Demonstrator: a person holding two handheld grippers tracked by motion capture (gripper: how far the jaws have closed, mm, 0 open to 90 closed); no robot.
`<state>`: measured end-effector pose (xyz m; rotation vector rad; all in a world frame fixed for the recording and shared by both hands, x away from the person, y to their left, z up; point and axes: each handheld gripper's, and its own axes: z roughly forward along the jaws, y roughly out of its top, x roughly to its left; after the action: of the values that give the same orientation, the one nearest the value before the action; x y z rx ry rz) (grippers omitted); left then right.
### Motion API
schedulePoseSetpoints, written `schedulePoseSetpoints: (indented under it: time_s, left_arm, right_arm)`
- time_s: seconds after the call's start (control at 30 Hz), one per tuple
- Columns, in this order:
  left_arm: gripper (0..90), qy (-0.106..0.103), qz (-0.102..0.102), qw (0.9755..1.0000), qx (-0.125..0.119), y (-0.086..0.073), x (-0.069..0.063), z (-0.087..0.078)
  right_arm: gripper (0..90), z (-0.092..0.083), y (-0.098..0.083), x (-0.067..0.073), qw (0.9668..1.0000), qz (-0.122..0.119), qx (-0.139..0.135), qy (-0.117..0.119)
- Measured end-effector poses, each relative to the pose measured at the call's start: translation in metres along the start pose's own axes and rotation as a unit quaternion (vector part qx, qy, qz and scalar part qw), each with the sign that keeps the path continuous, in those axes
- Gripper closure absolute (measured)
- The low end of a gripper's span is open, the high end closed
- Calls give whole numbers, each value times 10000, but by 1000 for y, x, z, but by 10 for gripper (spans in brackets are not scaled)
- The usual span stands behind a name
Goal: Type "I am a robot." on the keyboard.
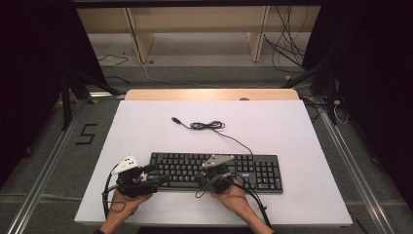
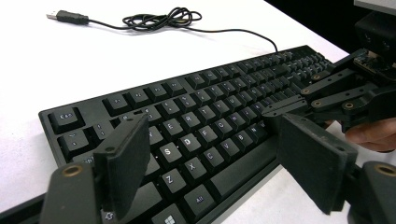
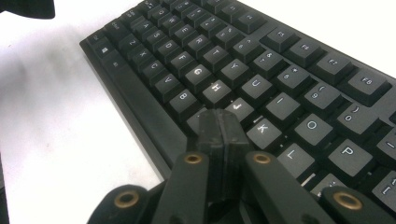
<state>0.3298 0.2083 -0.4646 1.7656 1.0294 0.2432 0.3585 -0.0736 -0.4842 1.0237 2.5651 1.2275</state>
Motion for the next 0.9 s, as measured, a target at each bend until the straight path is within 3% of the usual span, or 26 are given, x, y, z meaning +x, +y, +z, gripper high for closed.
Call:
schedulePoseSetpoints:
  time_s: [0.23,0.43,0.53,0.63,0.67,0.7,0.73,0.9]
  left_arm:
    - [253,27,-1,10000,-13,0,1,0]
    - [254,52,-8,10000,-39,0,3,-1]
    - [254,57,-1,10000,-47,0,3,-1]
    - [254,59,1,10000,-48,0,3,-1]
    - [254,60,3,10000,-49,0,3,-1]
    - [254,62,3,10000,-50,0,3,-1]
    - [253,60,0,10000,-52,0,3,-1]
    - [253,65,-3,10000,-71,0,3,-1]
  right_arm:
    - [900,-2,1,-2,9999,107,-58,49]
    - [858,-12,5,-5,9989,247,-351,160]
    - [741,-15,4,-4,9987,238,-364,264]
    - [689,-15,4,-2,9985,224,-396,306]
    - [601,-16,5,-1,9983,224,-427,333]
    - [601,-16,5,-1,9983,224,-427,333]
    - [540,-17,6,0,9981,240,-426,372]
    - [478,-19,6,2,9978,216,-457,425]
